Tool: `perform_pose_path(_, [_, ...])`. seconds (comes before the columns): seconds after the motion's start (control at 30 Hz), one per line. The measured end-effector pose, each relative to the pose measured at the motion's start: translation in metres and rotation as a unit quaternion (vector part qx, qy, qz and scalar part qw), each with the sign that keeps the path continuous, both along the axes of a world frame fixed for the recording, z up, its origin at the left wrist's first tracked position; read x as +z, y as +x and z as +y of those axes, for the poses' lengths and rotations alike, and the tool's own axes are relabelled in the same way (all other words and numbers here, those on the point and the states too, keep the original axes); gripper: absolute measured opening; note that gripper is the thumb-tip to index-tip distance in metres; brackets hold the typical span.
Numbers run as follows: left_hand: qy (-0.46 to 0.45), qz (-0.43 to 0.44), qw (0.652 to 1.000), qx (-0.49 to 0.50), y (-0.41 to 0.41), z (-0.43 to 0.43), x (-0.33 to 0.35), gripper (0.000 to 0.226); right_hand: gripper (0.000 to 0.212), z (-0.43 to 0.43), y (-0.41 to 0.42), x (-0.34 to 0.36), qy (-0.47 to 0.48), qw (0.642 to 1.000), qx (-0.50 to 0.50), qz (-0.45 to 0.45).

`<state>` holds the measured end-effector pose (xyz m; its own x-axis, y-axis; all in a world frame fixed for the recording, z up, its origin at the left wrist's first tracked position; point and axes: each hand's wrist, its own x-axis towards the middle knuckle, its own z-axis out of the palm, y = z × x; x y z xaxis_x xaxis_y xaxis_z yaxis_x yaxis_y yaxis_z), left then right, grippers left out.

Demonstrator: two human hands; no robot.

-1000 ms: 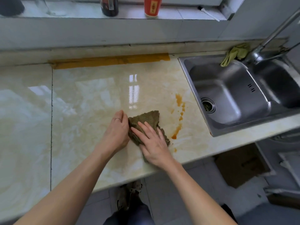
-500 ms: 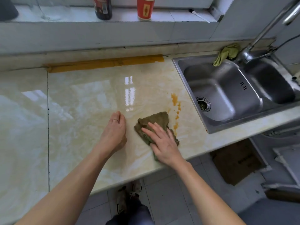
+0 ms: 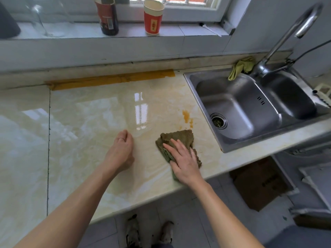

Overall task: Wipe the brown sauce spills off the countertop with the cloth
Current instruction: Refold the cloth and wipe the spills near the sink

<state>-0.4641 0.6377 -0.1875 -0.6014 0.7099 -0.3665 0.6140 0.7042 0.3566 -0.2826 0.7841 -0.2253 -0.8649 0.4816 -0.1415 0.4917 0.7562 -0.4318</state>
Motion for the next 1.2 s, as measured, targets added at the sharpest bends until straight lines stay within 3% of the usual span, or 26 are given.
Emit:
perform_pose_path(0.1, [0.009, 0.0, 0.999, 0.03, 0.007, 0.004, 0.001, 0.065, 0.069, -0.029, -0.005, 0.002, 0.021, 1.0, -0.007, -0.013])
perform_pose_path(0.27, [0.052, 0.034, 0.998, 0.013, 0.033, 0.025, -0.001, 0.061, 0.065, -0.013, 0.014, 0.001, -0.027, 0.992, 0.12, 0.009])
perform_pose_path(0.4, [0.041, 0.038, 0.998, -0.001, 0.046, 0.034, -0.006, 0.065, 0.066, 0.016, 0.014, 0.001, -0.025, 0.997, 0.067, 0.013])
perform_pose_path(0.5, [0.03, 0.028, 0.999, 0.003, 0.045, 0.035, -0.007, 0.066, 0.066, -0.008, 0.01, 0.002, -0.002, 0.999, 0.035, 0.0])
perform_pose_path(0.7, [0.02, -0.003, 1.0, -0.004, 0.037, 0.038, -0.001, 0.064, 0.064, 0.01, 0.034, -0.004, -0.029, 0.984, 0.173, 0.018])
perform_pose_path(0.8, [0.016, -0.003, 1.0, -0.01, 0.039, 0.037, -0.001, 0.066, 0.065, 0.044, 0.034, -0.001, -0.043, 0.991, 0.12, 0.025])
perform_pose_path(0.93, [0.009, -0.001, 1.0, -0.006, 0.04, 0.036, -0.006, 0.068, 0.066, 0.016, 0.022, -0.001, 0.003, 0.999, 0.037, 0.022])
perform_pose_path(1.07, [0.001, 0.009, 1.0, -0.014, 0.043, 0.038, -0.008, 0.069, 0.063, -0.009, 0.029, -0.008, 0.006, 0.988, 0.146, 0.051])
perform_pose_path(1.2, [-0.009, 0.003, 1.0, 0.003, 0.045, 0.038, -0.004, 0.069, 0.065, 0.044, 0.032, -0.003, -0.054, 0.978, 0.199, 0.027])
